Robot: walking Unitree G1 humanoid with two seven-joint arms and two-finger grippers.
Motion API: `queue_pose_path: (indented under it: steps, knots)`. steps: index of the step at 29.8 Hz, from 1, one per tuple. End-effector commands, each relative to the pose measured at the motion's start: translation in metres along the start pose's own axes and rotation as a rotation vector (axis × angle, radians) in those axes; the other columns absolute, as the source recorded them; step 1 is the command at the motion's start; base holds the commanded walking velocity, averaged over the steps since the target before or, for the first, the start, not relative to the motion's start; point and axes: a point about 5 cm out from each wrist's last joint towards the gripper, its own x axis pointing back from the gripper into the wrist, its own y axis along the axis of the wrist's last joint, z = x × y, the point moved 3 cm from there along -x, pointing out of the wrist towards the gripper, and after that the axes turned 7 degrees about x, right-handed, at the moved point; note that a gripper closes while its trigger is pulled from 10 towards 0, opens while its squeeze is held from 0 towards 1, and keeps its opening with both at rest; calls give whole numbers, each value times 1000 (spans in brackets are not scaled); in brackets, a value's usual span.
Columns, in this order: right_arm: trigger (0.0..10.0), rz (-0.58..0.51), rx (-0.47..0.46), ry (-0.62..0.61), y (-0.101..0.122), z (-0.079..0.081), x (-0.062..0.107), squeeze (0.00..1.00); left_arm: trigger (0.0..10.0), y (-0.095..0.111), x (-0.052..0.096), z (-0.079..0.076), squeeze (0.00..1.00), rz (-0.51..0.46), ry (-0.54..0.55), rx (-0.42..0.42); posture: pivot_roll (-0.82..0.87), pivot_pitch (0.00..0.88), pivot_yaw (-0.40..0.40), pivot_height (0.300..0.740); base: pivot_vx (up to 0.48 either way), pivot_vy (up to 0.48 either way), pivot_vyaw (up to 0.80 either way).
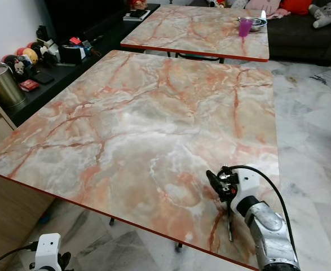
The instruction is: Setting the table
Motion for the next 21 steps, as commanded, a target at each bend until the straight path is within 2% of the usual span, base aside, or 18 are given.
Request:
queue_pose_path:
  steps: [1, 5, 9, 12, 21]
  knots:
    - [10000, 2, 13, 1, 2, 2, 0, 0, 10000, -3, 1, 2, 0, 14, 7, 6, 36, 51, 11, 740, 0, 0, 0]
    - [10000, 8, 15, -8, 2, 0, 0, 0, 10000, -3, 1, 2, 0, 14, 8, 6, 37, 51, 10, 740, 0, 0, 0]
    - [10000, 9, 24, -78, 4, -14, 6, 0, 10000, -3, 1, 2, 0, 13, 8, 5, 35, 48, 11, 740, 0, 0, 0]
    - [10000, -1, 10, -151, 3, -28, 17, 0, 10000, -3, 1, 2, 0, 14, 8, 5, 31, 47, 13, 740, 0, 0, 0]
    - [10000, 9, 7, -186, -1, -34, 25, 0, 10000, -3, 1, 2, 0, 15, 2, 1, 26, 44, 15, 740, 0, 0, 0]
